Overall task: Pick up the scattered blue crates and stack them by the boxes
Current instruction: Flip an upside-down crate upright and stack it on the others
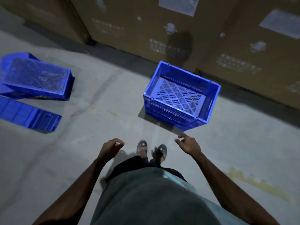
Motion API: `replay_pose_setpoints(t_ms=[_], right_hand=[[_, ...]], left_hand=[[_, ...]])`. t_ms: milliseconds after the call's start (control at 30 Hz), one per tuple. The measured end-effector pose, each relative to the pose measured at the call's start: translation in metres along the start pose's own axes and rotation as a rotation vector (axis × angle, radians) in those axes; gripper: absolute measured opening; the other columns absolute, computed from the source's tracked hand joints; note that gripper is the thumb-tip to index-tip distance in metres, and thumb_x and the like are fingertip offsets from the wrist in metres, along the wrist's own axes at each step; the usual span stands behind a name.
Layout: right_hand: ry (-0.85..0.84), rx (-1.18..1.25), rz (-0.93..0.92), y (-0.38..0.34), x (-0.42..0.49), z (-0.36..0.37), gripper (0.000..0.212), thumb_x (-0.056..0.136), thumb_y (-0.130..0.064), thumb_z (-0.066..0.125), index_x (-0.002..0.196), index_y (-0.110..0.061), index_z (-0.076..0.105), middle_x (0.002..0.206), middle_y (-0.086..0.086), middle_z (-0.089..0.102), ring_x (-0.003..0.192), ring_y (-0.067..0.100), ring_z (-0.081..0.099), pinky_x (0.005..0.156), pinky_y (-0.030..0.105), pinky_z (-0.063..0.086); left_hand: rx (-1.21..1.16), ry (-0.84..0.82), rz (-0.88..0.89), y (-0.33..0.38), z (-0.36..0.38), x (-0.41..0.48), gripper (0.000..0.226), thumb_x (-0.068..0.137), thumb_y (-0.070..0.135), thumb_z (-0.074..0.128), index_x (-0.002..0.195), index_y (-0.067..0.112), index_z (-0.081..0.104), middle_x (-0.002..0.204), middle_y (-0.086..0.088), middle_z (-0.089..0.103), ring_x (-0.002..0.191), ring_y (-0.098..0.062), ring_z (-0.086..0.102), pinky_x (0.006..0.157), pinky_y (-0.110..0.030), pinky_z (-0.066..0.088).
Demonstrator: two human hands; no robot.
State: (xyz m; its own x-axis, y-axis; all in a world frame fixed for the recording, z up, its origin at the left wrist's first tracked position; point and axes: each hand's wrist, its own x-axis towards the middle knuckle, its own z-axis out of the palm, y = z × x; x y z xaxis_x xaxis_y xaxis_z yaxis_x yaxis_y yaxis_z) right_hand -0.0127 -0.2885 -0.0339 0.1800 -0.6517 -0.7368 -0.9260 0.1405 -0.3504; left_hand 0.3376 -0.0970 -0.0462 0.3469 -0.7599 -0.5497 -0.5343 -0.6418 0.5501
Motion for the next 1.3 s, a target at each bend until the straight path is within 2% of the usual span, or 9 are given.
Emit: replay_pose_setpoints(t_ms=[100, 300, 467, 600, 700, 833, 967, 1167, 1300], right_hand=[[-0.022, -0.036, -0.028, -0.015, 0.002, 0.003, 0.040, 0.094, -0.059, 0.054, 0.122, -0.030, 0.061, 0.097, -0.008, 0.070, 0.113, 0.024, 0.062, 0.095, 0.041, 0.049], [-0.078, -0.144, -0.169, -0.087, 0.001, 0.020, 0.041, 0.099, -0.052, 0.054, 0.125, -0.021, 0.062, 0.092, -0.007, 0.065, 0.111, 0.024, 0.064, 0.089, 0.035, 0.047], [-0.120, -0.224, -0.267, -0.167, -0.002, 0.056, 0.041, 0.100, -0.048, 0.055, 0.125, -0.018, 0.062, 0.110, 0.004, 0.071, 0.111, 0.026, 0.062, 0.081, 0.031, 0.039], [-0.128, -0.282, -0.304, -0.235, -0.005, 0.102, 0.040, 0.100, -0.046, 0.057, 0.126, -0.016, 0.063, 0.117, 0.007, 0.071, 0.111, 0.025, 0.061, 0.079, 0.028, 0.037], [-0.097, -0.322, -0.327, -0.293, -0.010, 0.148, 0.038, 0.099, -0.043, 0.058, 0.124, -0.016, 0.065, 0.117, 0.008, 0.072, 0.118, 0.029, 0.061, 0.080, 0.028, 0.038], [0.023, -0.330, -0.450, -0.378, -0.022, 0.220, 0.030, 0.098, -0.037, 0.060, 0.120, -0.018, 0.068, 0.110, 0.008, 0.075, 0.111, 0.030, 0.065, 0.085, 0.035, 0.048], [0.015, -0.305, -0.536, -0.467, -0.037, 0.289, 0.022, 0.094, -0.037, 0.060, 0.113, -0.027, 0.067, 0.099, 0.000, 0.074, 0.097, 0.024, 0.069, 0.084, 0.035, 0.051], [-0.078, -0.413, -0.686, -0.597, -0.053, 0.382, 0.020, 0.094, -0.042, 0.059, 0.111, -0.033, 0.066, 0.100, -0.007, 0.073, 0.095, 0.018, 0.067, 0.084, 0.034, 0.052], [-0.196, -0.520, -0.680, -0.673, -0.048, 0.451, 0.020, 0.092, -0.043, 0.062, 0.107, -0.032, 0.069, 0.090, -0.009, 0.070, 0.102, 0.021, 0.066, 0.085, 0.033, 0.049]], left_hand=[[-0.015, 0.119, 0.030, -0.034, -0.004, -0.021, 0.025, 0.095, 0.018, 0.073, 0.081, 0.038, 0.067, 0.085, 0.046, 0.062, 0.076, 0.002, 0.067, 0.077, -0.030, 0.052], [-0.200, 0.294, 0.010, -0.077, -0.027, -0.048, 0.047, 0.090, 0.002, 0.073, 0.091, 0.048, 0.069, 0.095, 0.035, 0.070, 0.074, 0.014, 0.065, 0.071, -0.027, 0.056], [-0.275, 0.320, -0.105, -0.112, -0.064, -0.072, 0.021, 0.096, 0.022, 0.071, 0.079, 0.035, 0.071, 0.088, 0.041, 0.065, 0.069, 0.018, 0.061, 0.067, -0.012, 0.043], [-0.430, 0.372, -0.285, -0.158, -0.103, -0.092, 0.006, 0.096, 0.029, 0.072, 0.092, 0.026, 0.074, 0.070, 0.018, 0.070, 0.054, 0.010, 0.059, 0.064, -0.015, 0.043], [-0.427, 0.377, -0.311, -0.208, -0.134, -0.110, 0.012, 0.098, 0.027, 0.068, 0.087, 0.031, 0.069, 0.061, 0.033, 0.064, 0.064, 0.008, 0.061, 0.065, -0.005, 0.038], [-0.447, 0.430, -0.360, -0.275, -0.173, -0.138, 0.019, 0.096, 0.017, 0.069, 0.079, 0.025, 0.069, 0.075, 0.009, 0.066, 0.057, 0.004, 0.057, 0.064, -0.013, 0.041], [-0.565, 0.467, -0.430, -0.356, -0.202, -0.164, 0.015, 0.091, 0.036, 0.071, 0.079, 0.040, 0.063, 0.081, -0.002, 0.072, 0.070, 0.001, 0.062, 0.072, -0.027, 0.045], [-0.639, 0.564, -0.530, -0.440, -0.276, -0.186, 0.007, 0.099, 0.026, 0.066, 0.100, 0.020, 0.071, 0.095, -0.003, 0.071, 0.083, -0.013, 0.065, 0.063, -0.005, 0.040], [-0.735, 0.657, -0.599, -0.497, -0.325, -0.198, 0.018, 0.100, 0.022, 0.066, 0.110, 0.008, 0.072, 0.096, -0.007, 0.070, 0.077, -0.004, 0.059, 0.063, 0.001, 0.039]])
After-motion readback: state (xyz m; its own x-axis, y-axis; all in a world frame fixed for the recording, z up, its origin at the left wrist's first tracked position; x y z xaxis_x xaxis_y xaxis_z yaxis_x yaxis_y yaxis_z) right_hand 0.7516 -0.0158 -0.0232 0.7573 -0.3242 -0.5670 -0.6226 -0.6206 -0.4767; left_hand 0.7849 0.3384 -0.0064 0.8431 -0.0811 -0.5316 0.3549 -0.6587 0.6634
